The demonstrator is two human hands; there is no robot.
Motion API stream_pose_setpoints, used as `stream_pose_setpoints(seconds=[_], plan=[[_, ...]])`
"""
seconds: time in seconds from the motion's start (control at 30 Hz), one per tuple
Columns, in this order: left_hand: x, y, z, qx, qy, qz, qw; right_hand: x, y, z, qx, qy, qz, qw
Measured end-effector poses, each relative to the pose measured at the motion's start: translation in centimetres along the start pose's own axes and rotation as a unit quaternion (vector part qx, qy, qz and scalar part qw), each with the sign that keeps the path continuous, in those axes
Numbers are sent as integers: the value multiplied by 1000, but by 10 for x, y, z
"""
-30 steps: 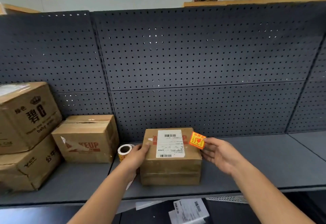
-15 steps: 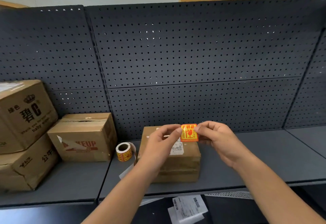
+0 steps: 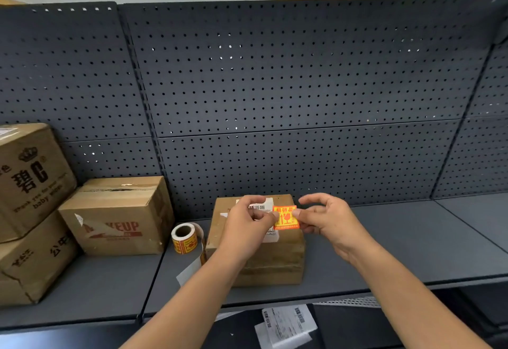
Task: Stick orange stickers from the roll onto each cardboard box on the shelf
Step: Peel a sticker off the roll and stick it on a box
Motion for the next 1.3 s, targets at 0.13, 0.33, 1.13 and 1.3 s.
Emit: stream_pose_setpoints(seconds=[0.13,0.33,1.13,1.3], plan=[[8,17,-1,30,-4,27,999,5,-13,-1,-77,-24,10,997],[16,34,-5,91,-1,17,996,8,-26,-4,-138,-32,38,989],[14,33,-10,242,-33,-4,970,10,-33,-7,-217,-60,55,973],[13,33,-11,261,-35,-16,965,6,-30,-11,-252,-74,66,963]])
Point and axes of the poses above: each hand's wrist, its own x-axis towards the middle knuckle, its own z-axis out of the back of the hand, y = z × x, the point moved 7 cm from there along x, towards the middle knuckle, and after that the axes turned 13 degrees about -x, right-handed, at the moved point
